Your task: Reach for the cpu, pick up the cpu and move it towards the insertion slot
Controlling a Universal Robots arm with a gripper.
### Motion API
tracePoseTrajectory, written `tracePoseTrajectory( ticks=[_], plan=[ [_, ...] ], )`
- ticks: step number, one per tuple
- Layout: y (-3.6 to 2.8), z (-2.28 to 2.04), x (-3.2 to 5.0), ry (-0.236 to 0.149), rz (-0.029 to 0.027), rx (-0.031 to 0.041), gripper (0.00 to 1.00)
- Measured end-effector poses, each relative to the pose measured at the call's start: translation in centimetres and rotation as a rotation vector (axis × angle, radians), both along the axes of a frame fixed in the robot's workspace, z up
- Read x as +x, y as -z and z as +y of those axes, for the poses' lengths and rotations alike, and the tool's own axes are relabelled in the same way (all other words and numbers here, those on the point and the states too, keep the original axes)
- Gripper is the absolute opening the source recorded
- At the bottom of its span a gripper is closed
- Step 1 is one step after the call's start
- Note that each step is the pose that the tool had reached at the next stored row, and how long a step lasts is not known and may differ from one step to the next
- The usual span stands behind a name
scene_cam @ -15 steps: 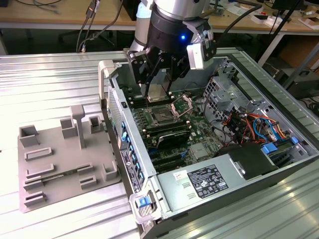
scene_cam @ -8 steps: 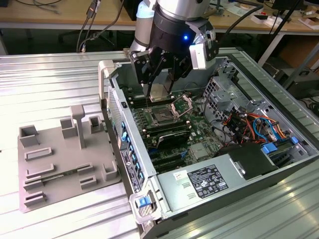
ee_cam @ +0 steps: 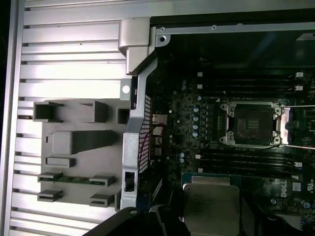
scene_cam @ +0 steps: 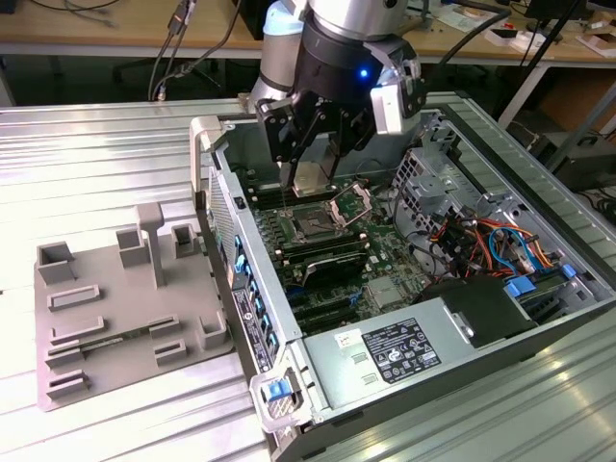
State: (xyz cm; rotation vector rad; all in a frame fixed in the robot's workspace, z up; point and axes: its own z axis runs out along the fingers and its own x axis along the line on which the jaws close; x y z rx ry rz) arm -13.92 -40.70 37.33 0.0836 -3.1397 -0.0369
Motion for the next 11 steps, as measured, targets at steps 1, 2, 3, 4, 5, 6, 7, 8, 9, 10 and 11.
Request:
tracePoseTrajectory(
  ticks=[1,2,3,4,5,6,7,8,9,10,11],
  plan=[
    [0.02,0.0,0.05,0.0,-0.0001,0.0,0.55],
    [0.03,0.0,0.11,0.0,0.0,0.0,0.55],
    [0.04,0.0,0.18,0.0,0.0001,-0.0001,0.55],
    [0.05,0.0,0.22,0.0,0.0001,0.0,0.55],
    [0.06,0.0,0.28,0.0,0.0001,0.0014,0.55],
    [0.07,0.0,0.29,0.0,0.0,0.0037,0.55],
    [0.09,0.0,0.33,0.0,0.0001,0.0146,0.55],
    [0.12,0.0,0.38,0.0,0.0,0.0243,0.55],
    [0.21,0.01,0.39,0.0,-0.0001,0.0275,0.55],
    [0.32,0.0,0.42,0.0,0.0001,0.0275,0.55],
    [0.36,0.0,0.44,0.0,0.0001,0.0276,0.55]
  ],
)
